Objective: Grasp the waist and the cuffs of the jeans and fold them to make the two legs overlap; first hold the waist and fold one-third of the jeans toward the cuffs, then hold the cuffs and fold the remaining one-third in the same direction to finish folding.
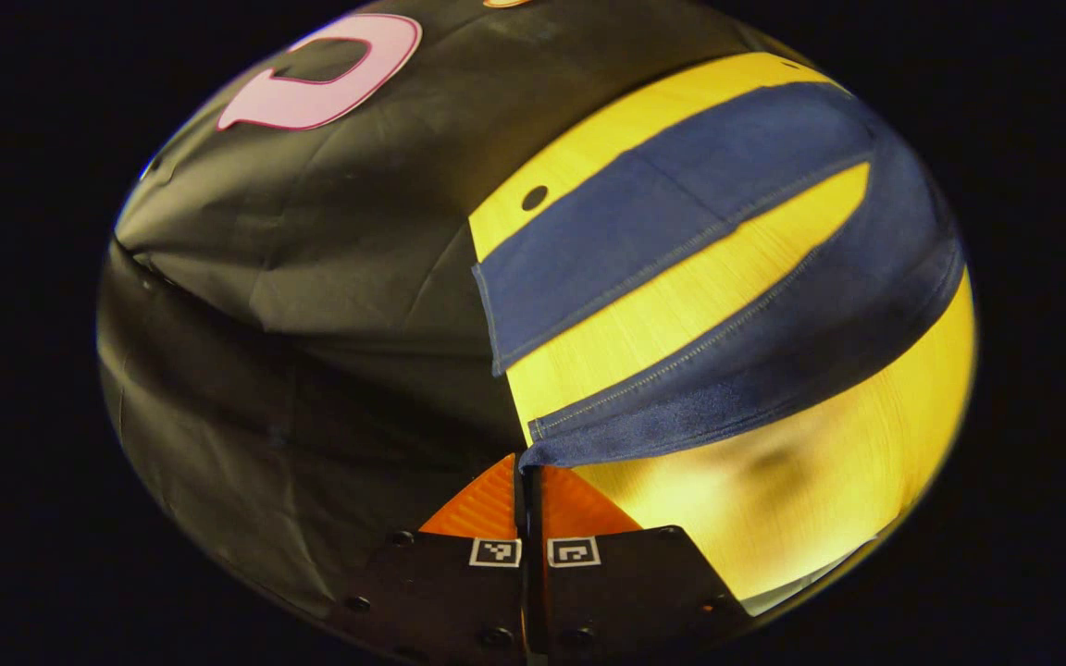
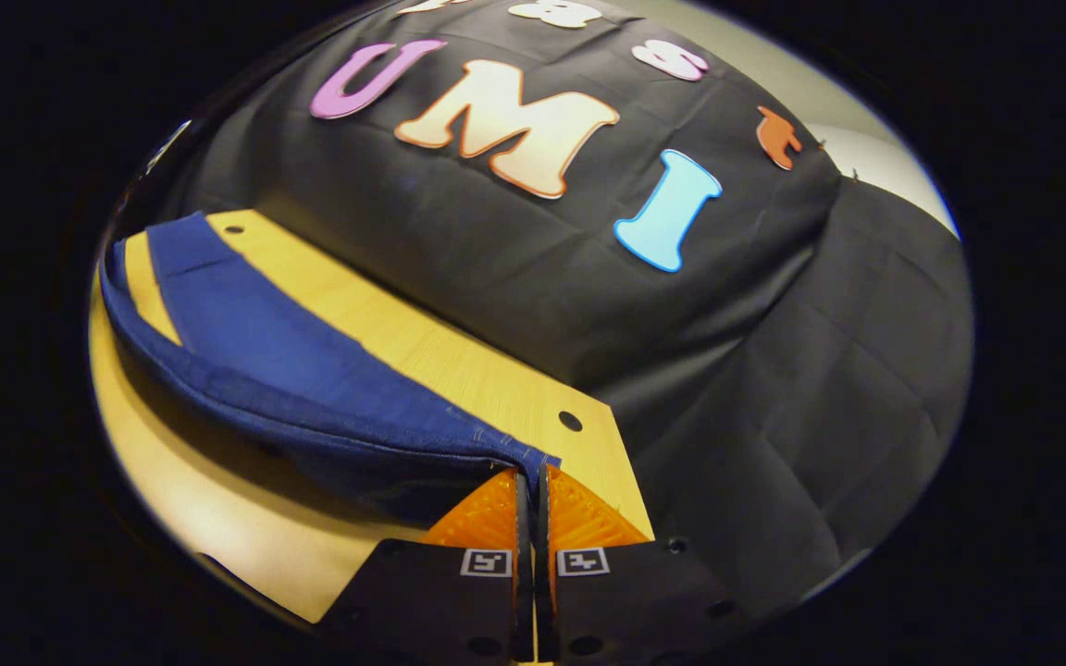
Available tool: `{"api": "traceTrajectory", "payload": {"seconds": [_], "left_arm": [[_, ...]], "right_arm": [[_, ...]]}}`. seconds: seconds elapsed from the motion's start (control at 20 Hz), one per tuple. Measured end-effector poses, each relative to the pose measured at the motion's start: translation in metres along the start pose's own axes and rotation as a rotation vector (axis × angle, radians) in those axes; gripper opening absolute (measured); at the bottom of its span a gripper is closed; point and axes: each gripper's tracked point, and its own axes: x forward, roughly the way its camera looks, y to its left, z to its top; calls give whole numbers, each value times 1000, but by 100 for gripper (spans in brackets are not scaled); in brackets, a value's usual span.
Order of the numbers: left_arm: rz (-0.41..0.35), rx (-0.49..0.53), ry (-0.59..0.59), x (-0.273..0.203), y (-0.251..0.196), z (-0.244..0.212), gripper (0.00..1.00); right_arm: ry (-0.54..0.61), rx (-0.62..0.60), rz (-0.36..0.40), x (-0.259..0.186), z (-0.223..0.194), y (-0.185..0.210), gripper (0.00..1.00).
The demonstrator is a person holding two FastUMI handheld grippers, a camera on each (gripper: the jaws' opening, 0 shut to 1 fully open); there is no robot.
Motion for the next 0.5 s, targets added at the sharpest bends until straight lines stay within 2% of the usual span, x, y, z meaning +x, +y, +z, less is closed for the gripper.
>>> {"api": "traceTrajectory", "payload": {"seconds": [0.25,0.4,0.5], "left_arm": [[-16,-72,-68,-28,31,14,0],[-38,-116,-108,-39,48,6,0],[-42,-114,-126,-45,50,0,0]], "right_arm": [[14,34,-63,36,21,7,3],[21,51,-88,58,27,8,1],[31,65,-100,73,27,10,3]]}}
